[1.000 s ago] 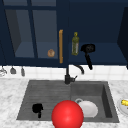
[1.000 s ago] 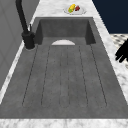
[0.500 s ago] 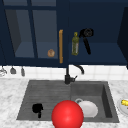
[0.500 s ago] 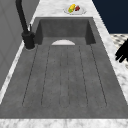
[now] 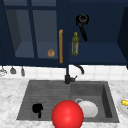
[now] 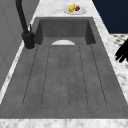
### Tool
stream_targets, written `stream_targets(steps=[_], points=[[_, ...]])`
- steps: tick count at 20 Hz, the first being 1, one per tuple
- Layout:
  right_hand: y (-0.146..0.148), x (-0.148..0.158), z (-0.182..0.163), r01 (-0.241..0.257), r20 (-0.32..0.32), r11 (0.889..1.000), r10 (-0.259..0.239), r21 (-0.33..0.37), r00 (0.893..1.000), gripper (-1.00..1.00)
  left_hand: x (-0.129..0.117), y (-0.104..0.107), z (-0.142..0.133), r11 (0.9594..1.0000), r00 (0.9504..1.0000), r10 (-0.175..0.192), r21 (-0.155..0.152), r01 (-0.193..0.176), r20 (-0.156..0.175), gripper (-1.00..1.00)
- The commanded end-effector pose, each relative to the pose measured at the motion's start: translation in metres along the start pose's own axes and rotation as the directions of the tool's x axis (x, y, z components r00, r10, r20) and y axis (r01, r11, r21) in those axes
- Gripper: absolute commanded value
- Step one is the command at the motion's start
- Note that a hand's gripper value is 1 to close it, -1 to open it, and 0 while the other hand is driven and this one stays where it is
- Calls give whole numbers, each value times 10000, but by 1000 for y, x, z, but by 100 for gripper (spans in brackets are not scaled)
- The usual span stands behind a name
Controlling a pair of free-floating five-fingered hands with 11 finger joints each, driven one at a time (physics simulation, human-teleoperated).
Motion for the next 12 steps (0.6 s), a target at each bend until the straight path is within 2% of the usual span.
stream_targets(steps=[1,4,9,11,12], points=[[-10,24,-7,-113,66,9972,109,744,9999,-100,0,0,0,10000,10000,0,0,0,0,0],[-18,39,-21,-91,57,9965,87,825,9999,-100,0,0,0,10000,10000,0,0,0,0,0],[-17,59,-64,-208,-26,9951,212,965,9998,-100,0,0,0,10000,10000,0,0,0,0,0],[-18,58,-76,513,-223,9937,-493,991,9985,-100,0,0,0,10000,10000,0,0,0,0,0],[-19,58,-81,560,-368,9935,-526,987,9979,-100,0,0,0,10000,10000,0,0,0,0,0]])
